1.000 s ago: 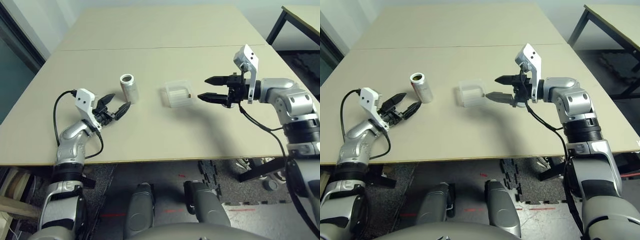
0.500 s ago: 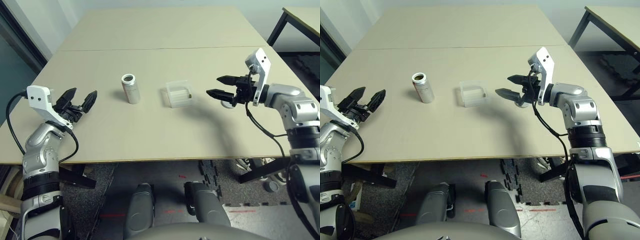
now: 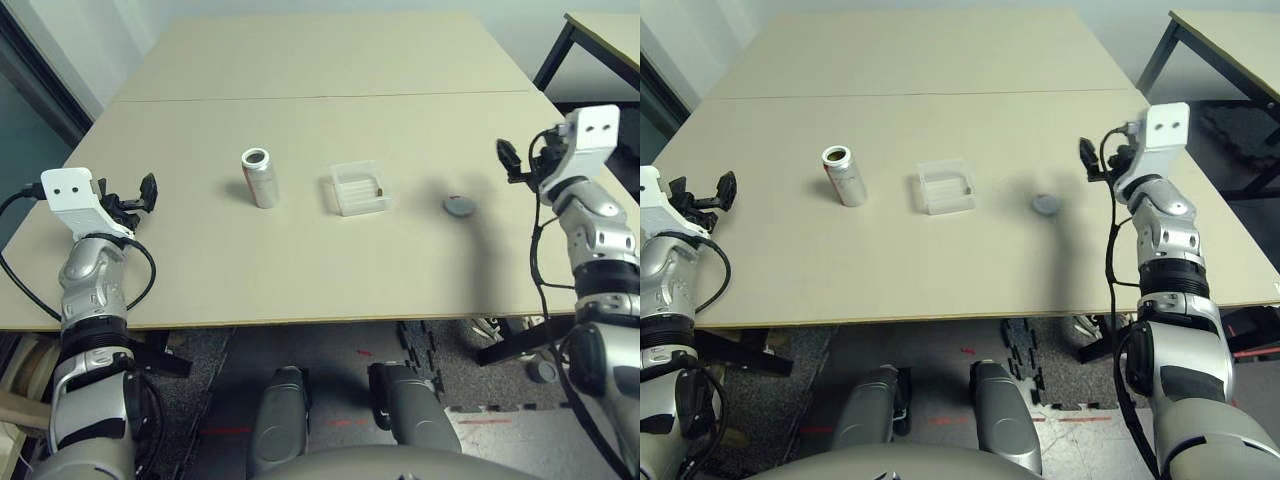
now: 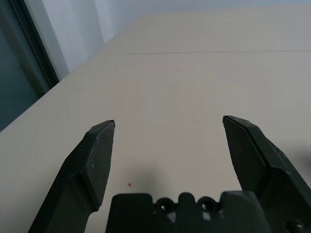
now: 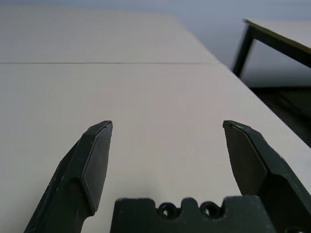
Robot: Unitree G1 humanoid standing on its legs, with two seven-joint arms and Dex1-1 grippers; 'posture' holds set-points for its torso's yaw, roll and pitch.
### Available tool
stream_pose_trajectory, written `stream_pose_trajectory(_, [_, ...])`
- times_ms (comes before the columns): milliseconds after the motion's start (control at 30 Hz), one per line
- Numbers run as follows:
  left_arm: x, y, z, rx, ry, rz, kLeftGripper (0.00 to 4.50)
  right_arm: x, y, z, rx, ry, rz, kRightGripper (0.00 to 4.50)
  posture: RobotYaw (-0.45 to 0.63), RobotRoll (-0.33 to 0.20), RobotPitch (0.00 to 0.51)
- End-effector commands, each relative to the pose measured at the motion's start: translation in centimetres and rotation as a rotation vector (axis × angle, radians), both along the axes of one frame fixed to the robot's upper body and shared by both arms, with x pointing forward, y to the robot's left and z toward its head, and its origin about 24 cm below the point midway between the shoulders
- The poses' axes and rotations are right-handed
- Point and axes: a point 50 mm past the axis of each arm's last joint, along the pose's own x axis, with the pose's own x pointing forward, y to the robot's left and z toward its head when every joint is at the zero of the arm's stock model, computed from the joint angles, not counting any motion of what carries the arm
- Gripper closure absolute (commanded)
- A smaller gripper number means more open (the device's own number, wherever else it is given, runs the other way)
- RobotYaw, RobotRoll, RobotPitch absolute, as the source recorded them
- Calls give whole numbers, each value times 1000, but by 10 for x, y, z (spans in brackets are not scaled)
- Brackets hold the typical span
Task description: Pour the medicine from the bottle into the box.
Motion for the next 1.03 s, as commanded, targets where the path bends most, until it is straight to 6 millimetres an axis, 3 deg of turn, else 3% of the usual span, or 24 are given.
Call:
stream_pose_trajectory(33, [-3,8,-4,10,17,37,41,-2,-4,-11,44,-13,-103,0,-88,0,115])
stream_pose_trajectory(267, [-5,13,-6,21,22,85,41,2,0,-15,109,-37,-137,0,-87,0,123])
stream_pose_trajectory(1033, [3,15,-1,32,22,95,41,1,8,-9,35,-84,-71,0,-82,0,145])
